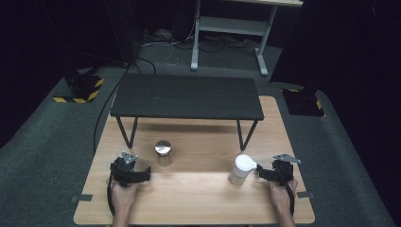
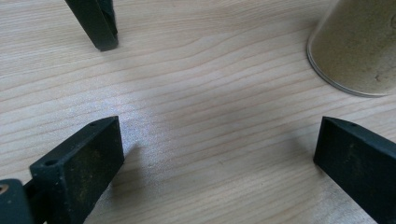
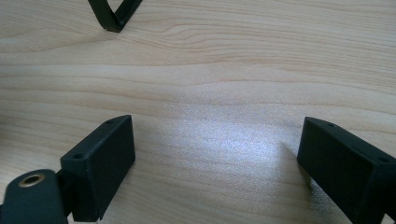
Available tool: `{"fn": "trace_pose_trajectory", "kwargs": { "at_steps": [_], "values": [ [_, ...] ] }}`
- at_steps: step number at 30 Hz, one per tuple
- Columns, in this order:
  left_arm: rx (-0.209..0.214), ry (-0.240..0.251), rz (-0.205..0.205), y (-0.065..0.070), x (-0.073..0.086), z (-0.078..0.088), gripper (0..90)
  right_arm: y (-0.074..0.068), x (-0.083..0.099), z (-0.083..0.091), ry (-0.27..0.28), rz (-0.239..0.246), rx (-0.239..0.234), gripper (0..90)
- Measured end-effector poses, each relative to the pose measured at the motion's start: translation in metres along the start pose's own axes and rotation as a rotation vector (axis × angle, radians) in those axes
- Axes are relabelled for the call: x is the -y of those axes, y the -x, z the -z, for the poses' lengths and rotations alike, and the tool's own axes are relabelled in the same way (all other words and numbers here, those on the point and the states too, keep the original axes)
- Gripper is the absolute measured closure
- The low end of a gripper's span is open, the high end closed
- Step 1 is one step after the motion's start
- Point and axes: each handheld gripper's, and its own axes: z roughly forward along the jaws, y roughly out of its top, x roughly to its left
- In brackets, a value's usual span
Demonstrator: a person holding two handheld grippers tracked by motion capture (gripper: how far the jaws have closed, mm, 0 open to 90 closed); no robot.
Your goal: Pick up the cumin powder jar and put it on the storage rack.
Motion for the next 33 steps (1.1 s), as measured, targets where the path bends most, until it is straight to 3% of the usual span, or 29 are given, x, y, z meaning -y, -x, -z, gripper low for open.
{"fn": "trace_pose_trajectory", "kwargs": {
  "at_steps": [33],
  "values": [
    [-0.018, 0.002, 0.009, 0.0067, 0.0013, -0.0003, 0.5, -0.0003, -0.0002, 0.0000, 0.000, -0.001, 0.001, 10.5]
  ]
}}
